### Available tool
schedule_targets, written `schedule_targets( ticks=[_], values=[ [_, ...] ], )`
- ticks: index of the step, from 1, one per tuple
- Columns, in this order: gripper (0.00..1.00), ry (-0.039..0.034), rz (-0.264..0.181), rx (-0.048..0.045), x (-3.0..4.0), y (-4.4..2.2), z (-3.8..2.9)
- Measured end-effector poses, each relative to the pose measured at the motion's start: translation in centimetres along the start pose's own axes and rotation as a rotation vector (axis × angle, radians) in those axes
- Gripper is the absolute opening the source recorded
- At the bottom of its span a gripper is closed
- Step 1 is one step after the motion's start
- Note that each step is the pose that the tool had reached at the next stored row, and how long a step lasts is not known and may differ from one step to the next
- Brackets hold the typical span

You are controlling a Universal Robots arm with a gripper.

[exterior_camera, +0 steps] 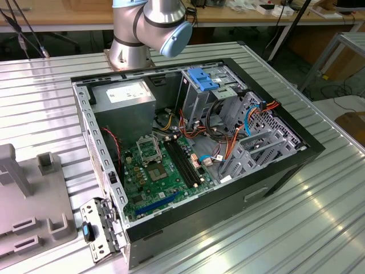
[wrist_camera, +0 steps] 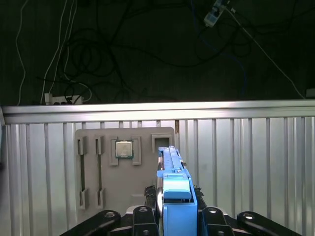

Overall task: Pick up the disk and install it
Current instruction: 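Pick up the disk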

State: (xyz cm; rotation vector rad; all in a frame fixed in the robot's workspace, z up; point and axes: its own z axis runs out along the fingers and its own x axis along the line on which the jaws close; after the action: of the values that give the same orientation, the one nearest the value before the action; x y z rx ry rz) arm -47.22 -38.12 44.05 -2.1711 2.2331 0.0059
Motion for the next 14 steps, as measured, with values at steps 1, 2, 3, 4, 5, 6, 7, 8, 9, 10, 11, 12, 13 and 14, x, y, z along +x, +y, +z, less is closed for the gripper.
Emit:
schedule_targets(
  ticks=[1,2,3,4,5,6,7,8,9,10,11,12,13,14],
  values=[
    [0.37,0.0000,0.000,0.0001,0.00,0.00,-0.11],
    [0.37,0.0000,0.000,0.0001,0.00,0.00,-0.20],
    [0.37,0.0000,0.000,0.0000,-0.01,0.00,-0.31],
    [0.37,0.0000,0.000,0.0000,-0.01,-0.01,-0.39],
    [0.37,0.0000,0.000,0.0000,-0.01,-0.01,-0.48],
    [0.37,-0.0001,0.000,0.0001,-0.01,-0.01,-0.55],
    [0.37,0.0000,0.000,0.0001,-0.01,-0.01,-0.62],
    [0.37,0.0000,0.000,0.0000,-0.01,-0.01,-0.75],
    [0.37,0.0000,0.000,0.0000,-0.02,-0.01,-0.83],
    [0.37,0.0000,0.000,0.0001,-0.02,-0.01,-0.93],
    [0.37,0.0000,0.000,0.0001,-0.02,-0.02,-1.07],
    [0.37,0.0000,0.000,0.0000,-0.02,-0.02,-1.16],
    [0.37,0.0000,0.000,0.0000,-0.03,-0.02,-1.24],
    [0.37,-0.0001,0.000,0.0001,-0.03,-0.02,-1.32]
  ],
)
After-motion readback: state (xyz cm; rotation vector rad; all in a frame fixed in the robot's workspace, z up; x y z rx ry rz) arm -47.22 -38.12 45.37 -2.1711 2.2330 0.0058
